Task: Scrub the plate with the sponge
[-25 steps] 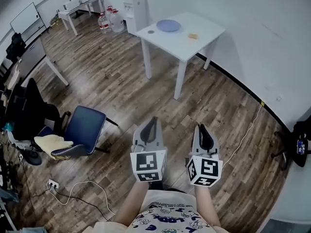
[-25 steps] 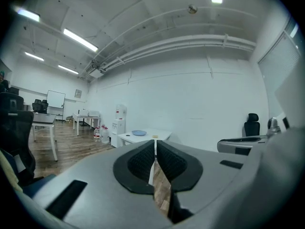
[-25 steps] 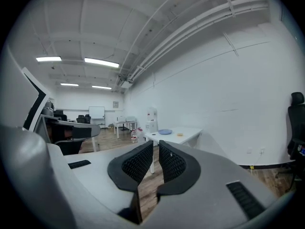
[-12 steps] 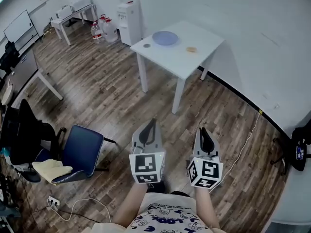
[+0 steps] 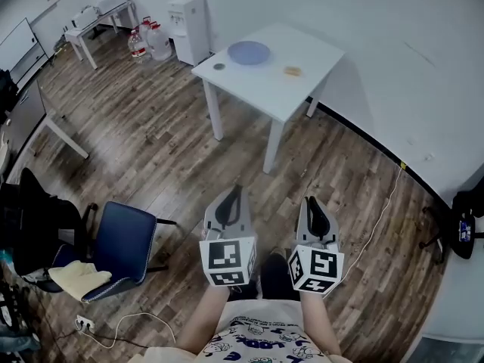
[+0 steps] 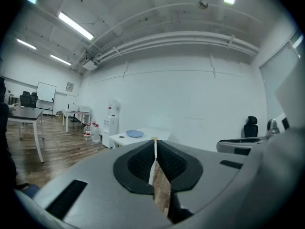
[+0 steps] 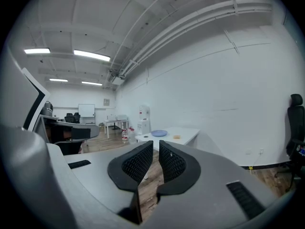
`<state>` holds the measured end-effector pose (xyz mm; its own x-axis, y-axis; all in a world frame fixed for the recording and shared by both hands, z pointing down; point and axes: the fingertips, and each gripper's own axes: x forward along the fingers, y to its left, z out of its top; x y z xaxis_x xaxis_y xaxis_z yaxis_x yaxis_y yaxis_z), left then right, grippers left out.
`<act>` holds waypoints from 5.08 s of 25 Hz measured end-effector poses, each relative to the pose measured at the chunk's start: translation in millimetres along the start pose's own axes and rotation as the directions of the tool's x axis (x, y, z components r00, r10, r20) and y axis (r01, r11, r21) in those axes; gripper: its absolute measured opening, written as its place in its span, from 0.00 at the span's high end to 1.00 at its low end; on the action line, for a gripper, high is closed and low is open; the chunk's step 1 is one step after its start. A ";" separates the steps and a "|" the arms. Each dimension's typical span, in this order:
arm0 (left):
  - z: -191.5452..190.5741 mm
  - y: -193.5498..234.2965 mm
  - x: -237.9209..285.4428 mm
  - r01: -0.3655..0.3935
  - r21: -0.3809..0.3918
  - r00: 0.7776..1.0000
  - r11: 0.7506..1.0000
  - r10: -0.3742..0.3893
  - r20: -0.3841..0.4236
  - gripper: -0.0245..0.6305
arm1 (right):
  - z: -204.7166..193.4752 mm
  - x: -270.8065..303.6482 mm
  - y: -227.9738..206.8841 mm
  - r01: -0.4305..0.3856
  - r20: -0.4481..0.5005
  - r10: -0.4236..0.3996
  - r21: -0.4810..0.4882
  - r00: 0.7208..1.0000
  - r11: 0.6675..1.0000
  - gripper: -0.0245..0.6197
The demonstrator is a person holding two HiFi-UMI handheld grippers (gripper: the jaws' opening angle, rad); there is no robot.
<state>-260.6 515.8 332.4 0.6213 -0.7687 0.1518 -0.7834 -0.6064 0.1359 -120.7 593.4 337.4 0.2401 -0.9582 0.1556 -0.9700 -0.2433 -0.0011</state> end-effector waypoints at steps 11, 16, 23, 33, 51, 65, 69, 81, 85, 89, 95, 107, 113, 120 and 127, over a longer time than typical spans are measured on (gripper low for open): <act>-5.4 17.8 56.2 -0.040 -0.007 0.999 0.999 0.040 -0.024 0.93 | -2.5 60.0 -9.1 -0.050 -0.007 0.050 0.002 0.999 0.999 0.89; 4.9 12.3 101.7 -0.039 0.002 0.999 0.999 0.039 -0.012 0.93 | 8.8 104.4 -30.4 -0.058 0.014 0.058 0.010 0.998 0.998 0.89; 28.4 16.1 164.7 -0.068 0.008 0.998 0.998 0.068 0.006 0.93 | 38.1 166.9 -55.9 -0.075 0.064 0.074 0.016 0.995 0.997 0.90; 56.6 6.1 260.5 -0.096 0.012 0.995 0.995 0.096 0.021 0.93 | 65.8 259.8 -96.4 -0.133 0.076 0.133 -0.009 0.988 0.991 0.90; 46.0 25.1 348.9 -0.186 -0.041 0.982 0.982 0.184 -0.037 0.93 | 57.8 365.0 -126.3 -0.219 0.024 0.218 0.012 0.976 0.976 0.90; 61.0 64.6 445.7 -0.129 -0.042 0.991 0.991 0.128 -0.023 0.93 | 65.4 462.3 -129.4 -0.170 0.025 0.169 0.015 0.985 0.985 0.90; 70.2 88.3 479.2 -0.111 -0.043 0.994 0.993 0.110 -0.029 0.93 | 71.4 499.2 -126.1 -0.138 0.022 0.137 0.016 0.990 0.990 0.90; 91.6 160.1 573.4 -0.047 -0.069 0.997 0.996 0.043 -0.063 0.93 | 85.6 603.2 -123.5 -0.009 -0.016 0.009 0.009 1.000 1.000 0.90; 92.3 175.6 598.2 -0.024 -0.088 0.997 0.996 0.017 -0.079 0.93 | 86.0 628.7 -123.0 0.024 -0.039 -0.024 0.007 0.999 1.000 0.90; 88.7 187.5 616.2 -0.002 -0.106 0.995 0.994 -0.009 -0.098 0.93 | 84.5 648.2 -123.2 0.047 -0.057 -0.048 -0.008 0.997 0.999 0.90; 71.1 208.4 644.6 -0.006 -0.139 0.989 0.990 -0.015 -0.146 0.93 | 71.7 680.4 -128.5 0.072 -0.106 -0.072 -0.005 0.992 0.997 0.90; 14.3 218.6 679.4 -0.008 -0.219 0.956 0.976 -0.056 -0.286 0.93 | 22.9 695.0 -157.7 0.151 -0.232 -0.150 -0.015 0.961 0.988 0.90; -0.4 216.0 690.9 -0.030 -0.248 0.943 0.968 -0.055 -0.328 0.93 | 6.0 701.7 -171.6 0.151 -0.278 -0.153 -0.028 0.948 0.988 0.90; -9.2 213.1 694.7 -0.075 -0.262 0.935 0.962 -0.023 -0.355 0.93 | -10.7 715.8 -185.6 0.077 -0.336 -0.107 -0.101 0.936 0.992 0.90; -20.5 198.1 707.3 -0.099 -0.256 0.922 0.962 -0.009 -0.388 0.93 | -38.6 732.5 -203.5 -0.086 -0.445 -0.008 -0.190 0.895 0.978 0.89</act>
<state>24.0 -143.9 486.8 0.5841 -0.6242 0.5188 -0.8116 -0.4550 0.3664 251.1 -53.2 489.7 0.2051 -0.7890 0.5791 -0.9767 -0.1268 0.1732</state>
